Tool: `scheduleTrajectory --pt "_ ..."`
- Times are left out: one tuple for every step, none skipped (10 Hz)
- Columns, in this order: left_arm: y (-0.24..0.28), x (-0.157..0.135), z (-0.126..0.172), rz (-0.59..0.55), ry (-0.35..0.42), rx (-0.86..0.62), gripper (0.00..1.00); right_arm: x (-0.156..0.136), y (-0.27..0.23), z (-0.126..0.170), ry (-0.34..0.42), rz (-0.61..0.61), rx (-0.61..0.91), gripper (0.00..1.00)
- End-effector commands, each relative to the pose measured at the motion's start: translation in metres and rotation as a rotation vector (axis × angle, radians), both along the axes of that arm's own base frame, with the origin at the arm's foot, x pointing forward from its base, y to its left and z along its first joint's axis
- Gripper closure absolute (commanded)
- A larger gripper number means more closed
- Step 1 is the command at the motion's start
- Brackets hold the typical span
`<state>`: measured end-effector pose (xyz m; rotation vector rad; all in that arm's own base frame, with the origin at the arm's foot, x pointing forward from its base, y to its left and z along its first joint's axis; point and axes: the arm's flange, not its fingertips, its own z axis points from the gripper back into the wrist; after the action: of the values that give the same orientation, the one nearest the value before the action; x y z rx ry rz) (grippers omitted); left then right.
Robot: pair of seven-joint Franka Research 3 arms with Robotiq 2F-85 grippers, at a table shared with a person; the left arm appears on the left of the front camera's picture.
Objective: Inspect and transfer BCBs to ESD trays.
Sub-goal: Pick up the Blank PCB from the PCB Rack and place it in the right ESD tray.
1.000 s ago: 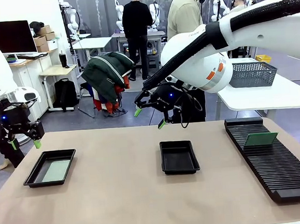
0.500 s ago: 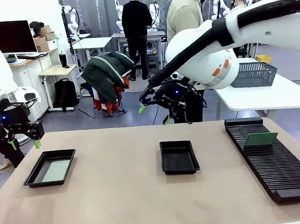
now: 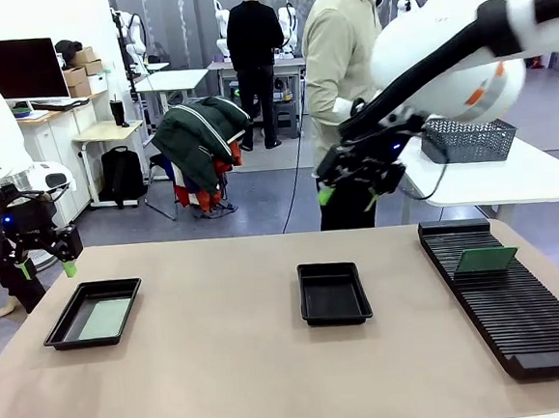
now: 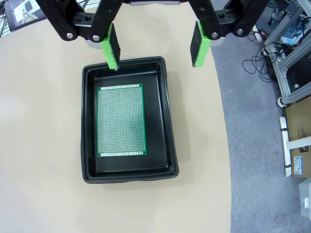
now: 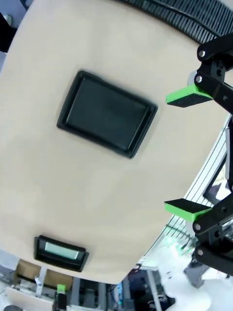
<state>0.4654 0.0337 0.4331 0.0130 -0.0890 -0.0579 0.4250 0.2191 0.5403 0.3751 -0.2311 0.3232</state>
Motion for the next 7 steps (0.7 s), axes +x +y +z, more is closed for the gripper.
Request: scheduleTrajectory --pt "0.000 0.000 -0.001 -0.008 -0.004 -0.003 0.22 -0.007 -0.044 0.016 -0.069 0.119 -0.055 0.00" --pt "0.000 0.000 -0.001 -0.008 -0.004 -0.003 0.22 -0.010 -0.068 0.026 -0.099 0.183 -0.123 0.00" --pt "0.000 0.000 -0.001 -0.008 -0.004 -0.003 0.22 -0.011 -0.097 0.037 -0.110 0.288 -0.166 0.00" --pt "0.000 0.000 -0.001 -0.008 -0.004 -0.003 0.22 -0.012 -0.123 0.044 -0.124 0.372 -0.218 0.00" --pt "0.000 0.000 -0.001 -0.008 -0.004 -0.003 0.22 -0.015 -0.147 0.052 -0.143 0.464 -0.257 0.00" --pt "0.000 0.000 -0.001 -0.008 -0.004 -0.003 0.22 -0.018 -0.169 0.057 -0.156 0.552 -0.292 0.00" --pt "0.000 0.000 -0.001 -0.008 -0.004 -0.003 0.22 -0.021 -0.192 0.059 -0.142 0.665 -0.316 0.00"
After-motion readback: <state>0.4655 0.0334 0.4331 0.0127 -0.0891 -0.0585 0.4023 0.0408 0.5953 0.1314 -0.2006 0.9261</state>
